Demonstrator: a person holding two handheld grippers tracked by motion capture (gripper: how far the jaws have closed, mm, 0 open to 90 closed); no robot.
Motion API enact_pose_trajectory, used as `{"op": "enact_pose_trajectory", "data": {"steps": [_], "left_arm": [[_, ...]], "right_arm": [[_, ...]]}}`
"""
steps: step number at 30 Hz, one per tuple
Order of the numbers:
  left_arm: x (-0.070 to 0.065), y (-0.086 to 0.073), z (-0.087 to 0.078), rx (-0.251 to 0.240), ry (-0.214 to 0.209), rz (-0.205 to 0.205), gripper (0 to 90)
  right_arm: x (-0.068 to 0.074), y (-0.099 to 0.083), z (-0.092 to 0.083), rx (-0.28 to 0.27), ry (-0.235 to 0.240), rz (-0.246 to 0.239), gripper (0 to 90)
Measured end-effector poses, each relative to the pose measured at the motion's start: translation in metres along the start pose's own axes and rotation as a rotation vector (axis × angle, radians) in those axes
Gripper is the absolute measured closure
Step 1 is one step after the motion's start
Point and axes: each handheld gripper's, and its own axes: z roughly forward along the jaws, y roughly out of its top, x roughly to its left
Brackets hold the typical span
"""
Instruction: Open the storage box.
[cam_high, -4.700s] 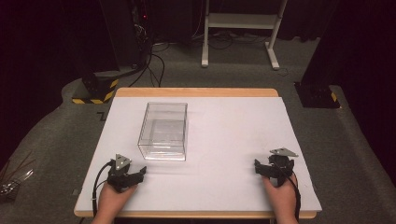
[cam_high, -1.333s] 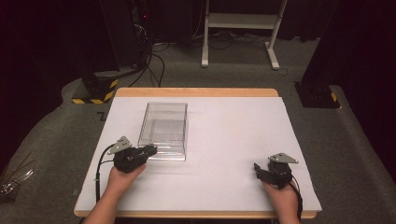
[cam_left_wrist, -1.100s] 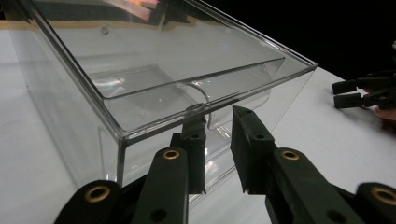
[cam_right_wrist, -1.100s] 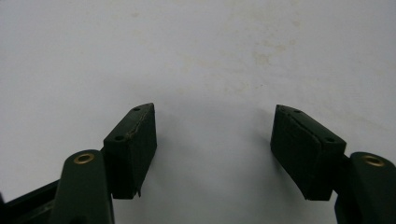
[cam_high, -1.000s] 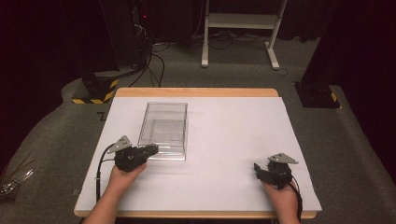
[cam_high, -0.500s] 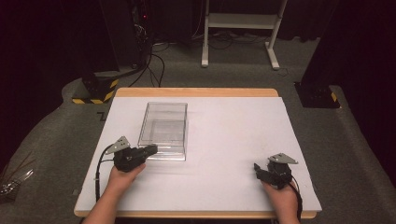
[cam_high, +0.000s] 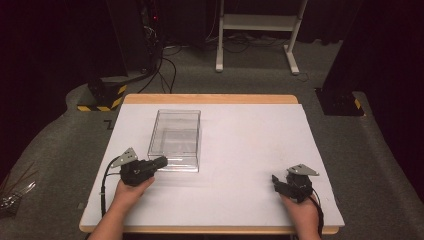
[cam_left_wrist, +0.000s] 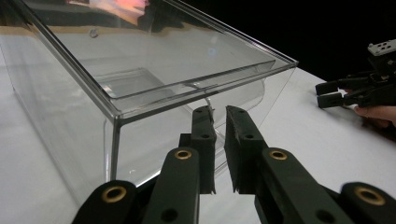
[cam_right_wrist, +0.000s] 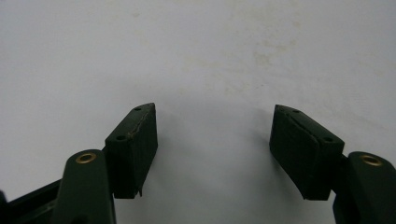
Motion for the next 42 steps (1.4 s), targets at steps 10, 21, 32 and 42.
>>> {"op": "enact_pose_trajectory", "data": {"steps": [10, 21, 32, 42], "left_arm": [[-0.002, -0.001, -0.006, 0.004, 0.005, 0.007, 84.8], [0.004, -0.002, -0.014, -0.025, -0.007, -0.022, 80.5], [0.006, -0.003, -0.001, -0.011, -0.040, -0.031, 75.5], [0.003, 0.000, 0.004, 0.005, -0.063, -0.015, 78.5]], "right_arm": [[0.000, 0.000, 0.000, -0.001, 0.000, -0.002, 32.3], [0.000, 0.000, 0.000, -0.001, -0.001, -0.003, 32.5], [0.000, 0.000, 0.000, -0.001, 0.000, -0.004, 32.5], [0.000, 0.000, 0.000, -0.001, 0.000, -0.003, 32.7]]}}
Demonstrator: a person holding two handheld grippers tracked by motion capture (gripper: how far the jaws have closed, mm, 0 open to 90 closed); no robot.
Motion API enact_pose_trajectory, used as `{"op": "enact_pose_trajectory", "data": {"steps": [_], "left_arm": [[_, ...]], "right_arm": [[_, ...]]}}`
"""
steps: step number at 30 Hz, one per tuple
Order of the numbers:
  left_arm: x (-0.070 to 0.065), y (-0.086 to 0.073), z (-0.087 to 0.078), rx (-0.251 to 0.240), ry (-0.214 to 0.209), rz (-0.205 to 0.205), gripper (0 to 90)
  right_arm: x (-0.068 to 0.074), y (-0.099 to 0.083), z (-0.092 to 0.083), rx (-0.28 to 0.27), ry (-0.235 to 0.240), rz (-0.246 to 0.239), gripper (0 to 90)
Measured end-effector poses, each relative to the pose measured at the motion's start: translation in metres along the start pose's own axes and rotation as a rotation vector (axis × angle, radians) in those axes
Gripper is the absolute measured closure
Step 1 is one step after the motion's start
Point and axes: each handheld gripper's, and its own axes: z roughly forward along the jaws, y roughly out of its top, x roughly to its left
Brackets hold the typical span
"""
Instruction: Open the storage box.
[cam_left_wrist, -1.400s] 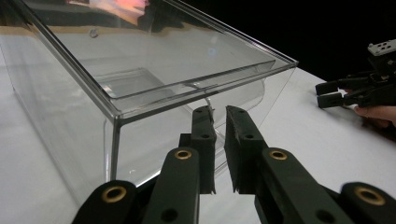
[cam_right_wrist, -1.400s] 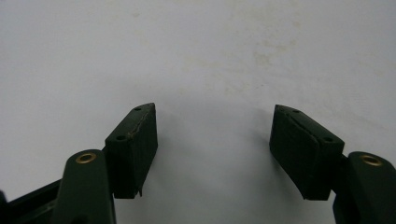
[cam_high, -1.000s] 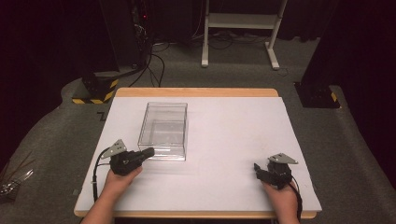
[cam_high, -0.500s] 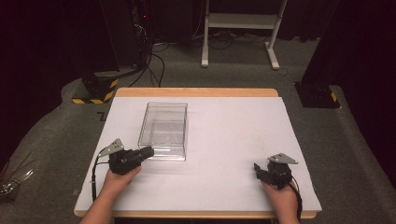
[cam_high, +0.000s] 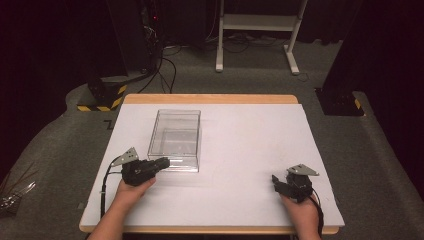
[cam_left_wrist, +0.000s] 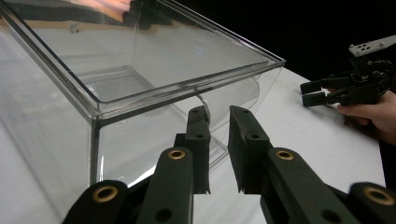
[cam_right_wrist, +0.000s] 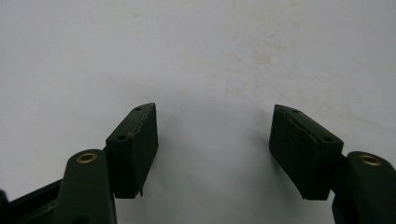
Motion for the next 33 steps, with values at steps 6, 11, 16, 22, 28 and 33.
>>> {"op": "enact_pose_trajectory", "data": {"steps": [6, 11, 16, 22, 28, 33], "left_arm": [[0.000, 0.000, -0.001, -0.001, -0.002, 0.011, 79.7], [0.000, -0.001, -0.003, 0.000, -0.009, 0.019, 80.0], [-0.003, -0.003, -0.005, 0.002, -0.014, 0.021, 80.1], [-0.007, -0.006, -0.008, 0.000, -0.020, 0.020, 80.2], [-0.013, -0.008, -0.013, 0.011, -0.022, 0.027, 80.2], [-0.018, -0.011, -0.018, 0.013, -0.031, 0.024, 80.3]], "right_arm": [[0.000, 0.000, 0.000, 0.000, 0.000, 0.000, 32.6], [0.000, 0.000, 0.000, 0.000, 0.000, 0.000, 32.7], [0.000, 0.000, 0.000, 0.000, 0.000, 0.000, 32.8], [0.000, 0.000, 0.000, 0.000, 0.000, -0.001, 32.9], [0.000, 0.000, 0.000, -0.001, 0.000, -0.001, 33.0], [0.000, 0.000, 0.000, 0.000, 0.000, 0.000, 33.0]]}}
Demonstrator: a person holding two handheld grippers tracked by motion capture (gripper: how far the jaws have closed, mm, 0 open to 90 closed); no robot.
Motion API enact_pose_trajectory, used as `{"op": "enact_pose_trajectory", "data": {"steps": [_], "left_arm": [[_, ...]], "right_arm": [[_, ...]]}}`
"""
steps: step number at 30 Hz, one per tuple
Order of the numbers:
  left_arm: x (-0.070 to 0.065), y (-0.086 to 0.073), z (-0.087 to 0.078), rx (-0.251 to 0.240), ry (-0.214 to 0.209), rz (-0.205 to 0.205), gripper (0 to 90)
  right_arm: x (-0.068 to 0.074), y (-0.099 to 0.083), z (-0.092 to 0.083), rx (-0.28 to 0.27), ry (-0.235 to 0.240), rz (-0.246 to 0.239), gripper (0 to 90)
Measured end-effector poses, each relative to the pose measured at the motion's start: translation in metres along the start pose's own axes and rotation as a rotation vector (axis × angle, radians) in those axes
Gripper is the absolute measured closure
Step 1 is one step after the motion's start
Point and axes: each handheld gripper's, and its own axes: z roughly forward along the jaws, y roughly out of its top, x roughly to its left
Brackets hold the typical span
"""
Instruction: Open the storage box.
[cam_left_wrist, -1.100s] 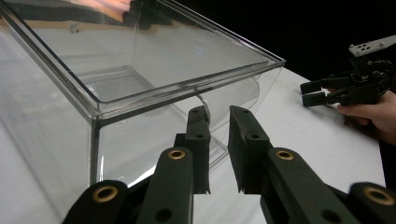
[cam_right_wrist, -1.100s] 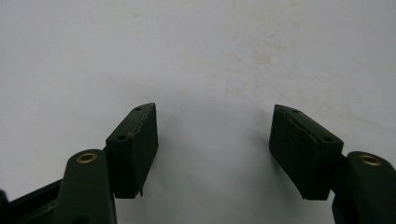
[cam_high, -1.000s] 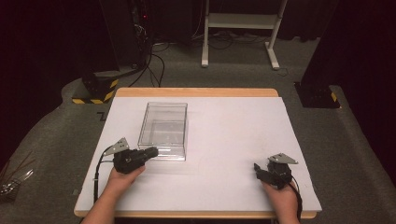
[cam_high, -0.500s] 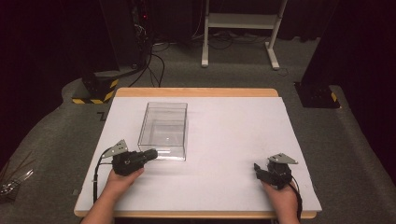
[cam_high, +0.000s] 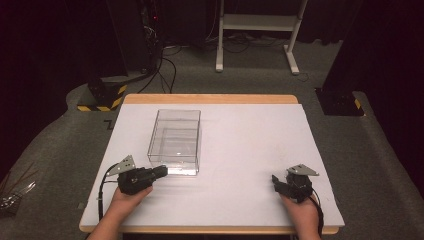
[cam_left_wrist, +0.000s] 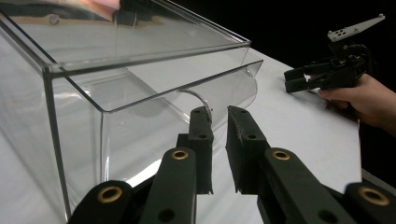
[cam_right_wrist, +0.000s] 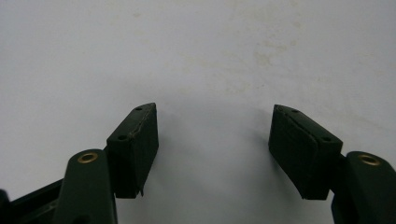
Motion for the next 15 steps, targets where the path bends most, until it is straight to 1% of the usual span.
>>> {"op": "enact_pose_trajectory", "data": {"steps": [2, 7, 15], "left_arm": [[-0.002, -0.002, -0.002, -0.004, -0.004, 0.009, 80.4], [-0.009, -0.006, -0.007, -0.003, -0.006, 0.012, 80.4], [-0.023, -0.014, -0.015, -0.011, 0.004, 0.017, 80.5]], "right_arm": [[0.000, 0.000, 0.000, 0.000, 0.000, 0.000, 33.2], [0.000, 0.000, 0.000, 0.000, 0.000, 0.000, 33.2], [0.000, 0.000, 0.000, -0.001, 0.001, -0.003, 33.5]]}}
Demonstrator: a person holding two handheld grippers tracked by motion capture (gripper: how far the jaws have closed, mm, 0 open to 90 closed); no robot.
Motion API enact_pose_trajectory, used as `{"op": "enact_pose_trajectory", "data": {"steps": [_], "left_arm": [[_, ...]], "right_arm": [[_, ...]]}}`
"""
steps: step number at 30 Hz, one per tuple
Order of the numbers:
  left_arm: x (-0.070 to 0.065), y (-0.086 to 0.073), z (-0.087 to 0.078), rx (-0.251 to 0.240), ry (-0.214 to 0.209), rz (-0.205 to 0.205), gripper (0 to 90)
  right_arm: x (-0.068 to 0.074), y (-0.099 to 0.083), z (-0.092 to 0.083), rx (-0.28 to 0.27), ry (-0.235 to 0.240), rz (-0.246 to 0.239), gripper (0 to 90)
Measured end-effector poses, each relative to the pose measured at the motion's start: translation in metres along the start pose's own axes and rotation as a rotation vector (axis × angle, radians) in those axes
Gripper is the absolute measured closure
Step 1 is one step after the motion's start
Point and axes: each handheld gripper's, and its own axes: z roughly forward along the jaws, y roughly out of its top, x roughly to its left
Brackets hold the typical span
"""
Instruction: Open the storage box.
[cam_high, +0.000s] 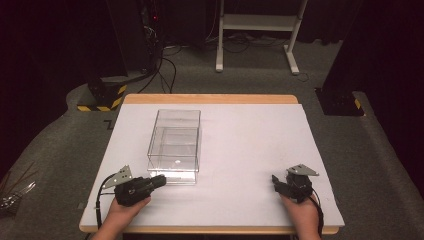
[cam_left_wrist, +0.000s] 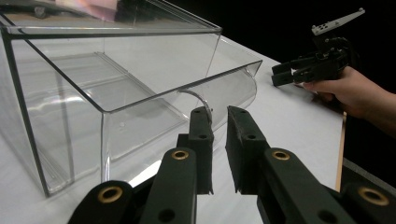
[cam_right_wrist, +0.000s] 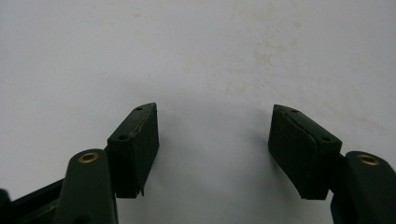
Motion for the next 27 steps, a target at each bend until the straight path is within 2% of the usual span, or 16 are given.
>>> {"op": "enact_pose_trajectory", "data": {"steps": [7, 13, 15, 18, 23, 27], "left_arm": [[-0.009, -0.006, -0.006, -0.005, -0.007, -0.003, 80.5], [-0.022, -0.010, -0.008, 0.003, -0.031, 0.019, 81.7], [-0.026, -0.011, -0.009, 0.000, -0.013, 0.026, 81.6], [-0.025, -0.013, -0.012, -0.012, -0.012, 0.019, 81.3], [-0.025, -0.015, -0.018, -0.002, 0.009, 0.033, 80.6], [-0.026, -0.015, -0.024, 0.004, 0.027, 0.048, 80.1]], "right_arm": [[0.000, 0.000, 0.000, 0.000, -0.001, -0.001, 33.5], [0.000, 0.000, 0.000, 0.000, 0.000, -0.001, 33.7], [0.000, 0.000, 0.000, -0.001, 0.000, -0.001, 33.8], [0.000, 0.000, 0.000, -0.001, -0.002, -0.003, 34.0], [0.001, 0.000, -0.001, -0.001, 0.001, -0.006, 35.6], [0.008, 0.000, -0.003, -0.009, 0.001, -0.058, 37.6]]}}
